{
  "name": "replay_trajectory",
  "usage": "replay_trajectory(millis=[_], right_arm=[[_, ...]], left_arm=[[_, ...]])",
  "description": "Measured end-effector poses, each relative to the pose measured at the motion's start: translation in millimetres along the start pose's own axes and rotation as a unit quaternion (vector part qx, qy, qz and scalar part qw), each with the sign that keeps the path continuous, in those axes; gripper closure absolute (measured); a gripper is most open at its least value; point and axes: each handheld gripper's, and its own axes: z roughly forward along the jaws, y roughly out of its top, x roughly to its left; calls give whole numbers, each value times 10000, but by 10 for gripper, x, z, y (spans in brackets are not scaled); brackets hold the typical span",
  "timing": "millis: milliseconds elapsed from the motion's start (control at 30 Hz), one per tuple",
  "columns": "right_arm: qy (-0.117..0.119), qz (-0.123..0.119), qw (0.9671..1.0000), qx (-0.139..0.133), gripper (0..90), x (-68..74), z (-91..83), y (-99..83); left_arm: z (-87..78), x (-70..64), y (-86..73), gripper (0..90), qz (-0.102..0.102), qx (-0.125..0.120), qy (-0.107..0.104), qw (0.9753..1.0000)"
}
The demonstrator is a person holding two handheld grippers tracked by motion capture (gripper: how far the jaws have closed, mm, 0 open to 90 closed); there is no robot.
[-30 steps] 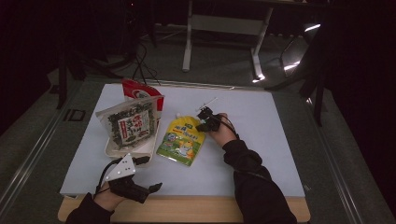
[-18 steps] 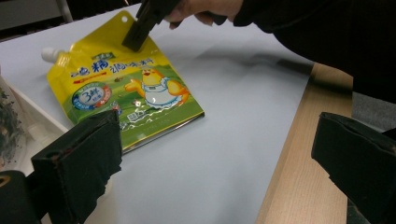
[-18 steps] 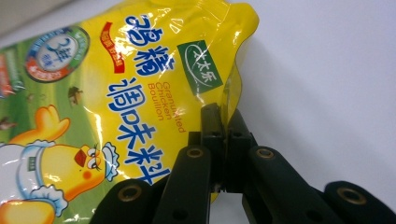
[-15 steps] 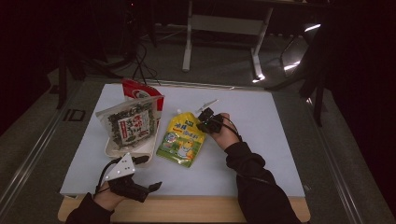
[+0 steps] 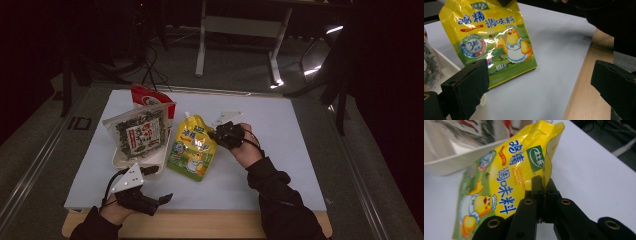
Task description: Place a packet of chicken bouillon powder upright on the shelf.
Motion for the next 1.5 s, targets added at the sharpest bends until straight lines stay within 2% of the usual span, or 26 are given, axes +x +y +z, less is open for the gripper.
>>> replay_trajectory(millis=[133, 233, 267, 600, 700, 933, 1000, 1100, 1167, 1333, 1500], right_arm=[[80, -206, 9994, -248, 900, 144, -147, 46], [90, -322, 9989, -335, 900, 209, -197, 62], [153, -405, 9982, -418, 900, 276, -241, 75], [347, -620, 9953, -656, 900, 480, -363, 77], [508, -534, 9946, -730, 900, 503, -374, 62], [706, -410, 9924, -916, 889, 559, -424, 37], [706, -396, 9924, -927, 841, 572, -422, 22], [833, -294, 9917, -931, 802, 586, -378, -11], [830, -328, 9919, -899, 785, 598, -355, -22], [1001, -256, 9917, -771, 777, 661, -200, -95], [1086, -214, 9908, -783, 802, 689, -144, -124]], left_arm=[[7, -4, -2, 25, 9, 5, 0, 10000], [7, -6, -2, 25, 17, 11, 2, 10000], [8, -6, -2, 25, 8, 4, -5, 10000], [9, -3, -5, 25, 14, 12, -9, 10000], [8, -2, -4, 25, 7, 2, -12, 10000], [6, -3, -5, 25, 5, -6, -10, 10000], [6, -3, -8, 25, 7, 1, -4, 10000], [6, -5, -8, 25, 2, 0, -9, 10000], [4, -6, -8, 25, -7, -6, -22, 10000], [-1, -9, -13, 25, -9, -8, -6, 10000], [1, -24, -26, 25, 26, 13, 0, 10000]])
